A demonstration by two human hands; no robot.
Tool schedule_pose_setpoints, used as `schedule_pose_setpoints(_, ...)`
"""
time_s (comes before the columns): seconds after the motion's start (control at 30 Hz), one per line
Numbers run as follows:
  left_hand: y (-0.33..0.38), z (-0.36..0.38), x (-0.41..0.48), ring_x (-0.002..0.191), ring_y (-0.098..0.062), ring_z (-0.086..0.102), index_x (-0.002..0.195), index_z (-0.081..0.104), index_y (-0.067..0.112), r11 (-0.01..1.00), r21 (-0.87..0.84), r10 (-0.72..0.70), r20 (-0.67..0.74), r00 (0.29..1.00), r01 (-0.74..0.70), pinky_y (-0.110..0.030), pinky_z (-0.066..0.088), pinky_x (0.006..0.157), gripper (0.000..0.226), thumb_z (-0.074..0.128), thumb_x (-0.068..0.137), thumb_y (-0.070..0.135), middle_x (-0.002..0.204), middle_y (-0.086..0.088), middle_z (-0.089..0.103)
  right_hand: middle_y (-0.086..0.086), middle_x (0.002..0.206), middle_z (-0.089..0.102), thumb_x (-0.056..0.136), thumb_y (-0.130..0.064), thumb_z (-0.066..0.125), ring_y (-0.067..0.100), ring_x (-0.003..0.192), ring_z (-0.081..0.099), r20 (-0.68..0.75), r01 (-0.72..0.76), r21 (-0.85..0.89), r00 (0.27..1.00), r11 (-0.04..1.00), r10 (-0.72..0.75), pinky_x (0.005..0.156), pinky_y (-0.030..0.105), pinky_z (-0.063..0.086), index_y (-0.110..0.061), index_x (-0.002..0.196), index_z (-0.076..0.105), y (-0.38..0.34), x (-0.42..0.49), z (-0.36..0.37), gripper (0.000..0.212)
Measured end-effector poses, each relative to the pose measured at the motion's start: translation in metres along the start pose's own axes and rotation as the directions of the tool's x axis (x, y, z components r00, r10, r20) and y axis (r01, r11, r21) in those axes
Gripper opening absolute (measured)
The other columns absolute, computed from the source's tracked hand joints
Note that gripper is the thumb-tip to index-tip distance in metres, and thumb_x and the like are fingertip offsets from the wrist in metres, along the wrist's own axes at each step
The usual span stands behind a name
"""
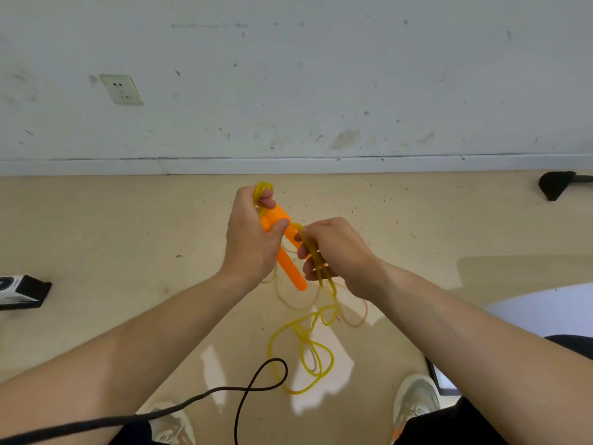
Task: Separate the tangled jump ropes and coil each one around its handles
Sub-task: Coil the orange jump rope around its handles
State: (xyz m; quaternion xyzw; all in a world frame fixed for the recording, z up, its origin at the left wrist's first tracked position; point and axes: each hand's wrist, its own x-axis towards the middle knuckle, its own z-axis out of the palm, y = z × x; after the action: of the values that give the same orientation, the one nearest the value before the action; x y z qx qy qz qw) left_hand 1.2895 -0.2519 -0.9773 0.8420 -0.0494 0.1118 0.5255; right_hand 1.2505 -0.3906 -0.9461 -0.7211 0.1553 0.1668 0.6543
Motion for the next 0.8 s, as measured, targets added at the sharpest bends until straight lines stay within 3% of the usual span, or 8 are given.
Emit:
schedule_pose_setpoints(0.07, 0.001, -0.001, 0.002, 0.095, -0.010, 0.054, 0.113, 0.046, 0.024, 1.000, -0.025, -0.020, -0.078, 0.997, 0.018, -0.005, 0.038, 0.075, 0.046, 0.072, 0.080, 0.004, 0.105, 0.006, 0.054, 0.011, 0.077, 0.066, 0.098, -0.010, 0.045, 0.024, 0.058, 0.061, 0.082, 0.010, 0.146, 0.996, 0.989, -0.022, 0.061, 0.035, 0.055, 0.001, 0.107, 0.066, -0.004, -0.005, 0.006, 0.025)
schedule_pose_setpoints(0.13, 0.004, -0.002, 0.006, 0.094, -0.006, 0.053, 0.114, 0.046, 0.023, 0.998, -0.053, -0.045, -0.141, 0.989, 0.038, -0.008, 0.039, 0.078, 0.044, 0.072, 0.082, 0.006, 0.104, 0.008, 0.053, 0.012, 0.086, 0.069, 0.101, -0.011, 0.043, 0.024, 0.066, 0.067, 0.150, 0.043, 0.179, 0.986, 0.983, -0.071, 0.069, 0.038, 0.056, -0.013, 0.117, 0.066, -0.002, -0.010, 0.014, 0.028)
schedule_pose_setpoints(0.27, 0.006, -0.003, 0.017, 0.095, -0.005, 0.054, 0.112, 0.046, 0.023, 0.978, -0.163, -0.167, -0.253, 0.953, 0.128, -0.026, 0.048, 0.091, 0.042, 0.073, 0.083, 0.009, 0.102, 0.010, 0.054, 0.001, 0.109, 0.066, 0.103, -0.018, 0.043, 0.018, 0.092, 0.068, 0.155, 0.301, -0.096, 0.946, 0.949, -0.285, 0.087, 0.036, 0.051, -0.043, 0.137, 0.043, 0.017, -0.015, 0.035, 0.042)
schedule_pose_setpoints(0.4, 0.005, 0.000, 0.024, 0.088, -0.003, 0.056, 0.112, 0.045, 0.022, 0.899, -0.344, -0.373, -0.274, 0.887, 0.272, -0.038, 0.051, 0.096, 0.043, 0.074, 0.084, 0.009, 0.098, 0.012, 0.053, -0.005, 0.114, 0.056, 0.104, -0.023, 0.041, 0.014, 0.099, 0.057, 0.111, 0.488, -0.311, 0.871, 0.816, -0.478, 0.089, 0.033, 0.048, -0.030, 0.150, 0.035, 0.033, -0.015, 0.051, 0.047)
schedule_pose_setpoints(0.53, 0.007, 0.001, 0.027, 0.098, -0.019, 0.065, 0.108, 0.044, 0.022, 0.757, -0.534, -0.526, -0.154, 0.836, 0.378, -0.052, 0.056, 0.091, 0.045, 0.079, 0.080, 0.014, 0.099, 0.008, 0.051, -0.005, 0.111, 0.049, 0.102, -0.015, 0.042, 0.006, 0.091, 0.049, 0.137, 0.530, -0.493, 0.831, 0.690, -0.540, 0.078, 0.029, 0.044, -0.027, 0.158, 0.021, 0.034, -0.010, 0.045, 0.061)
schedule_pose_setpoints(0.63, 0.009, -0.003, 0.025, 0.107, -0.029, 0.067, 0.107, 0.043, 0.023, 0.715, -0.564, -0.535, -0.063, 0.842, 0.413, -0.051, 0.058, 0.088, 0.058, 0.089, 0.070, 0.022, 0.103, 0.006, 0.050, -0.005, 0.108, 0.046, 0.101, -0.016, 0.045, -0.001, 0.078, 0.044, 0.156, 0.542, -0.542, 0.816, 0.643, -0.557, 0.072, 0.024, 0.037, -0.024, 0.158, 0.020, 0.032, -0.010, 0.043, 0.063)
schedule_pose_setpoints(0.8, 0.009, -0.004, 0.021, 0.099, -0.020, 0.063, 0.115, 0.042, 0.022, 0.763, -0.482, -0.516, -0.052, 0.855, 0.431, -0.046, 0.060, 0.081, 0.063, 0.085, 0.072, 0.006, 0.106, 0.009, 0.049, -0.002, 0.114, 0.050, 0.097, -0.013, 0.048, 0.003, 0.084, 0.045, 0.173, 0.561, -0.534, 0.804, 0.632, -0.568, 0.076, 0.029, 0.048, -0.024, 0.154, 0.027, 0.034, -0.011, 0.041, 0.062)
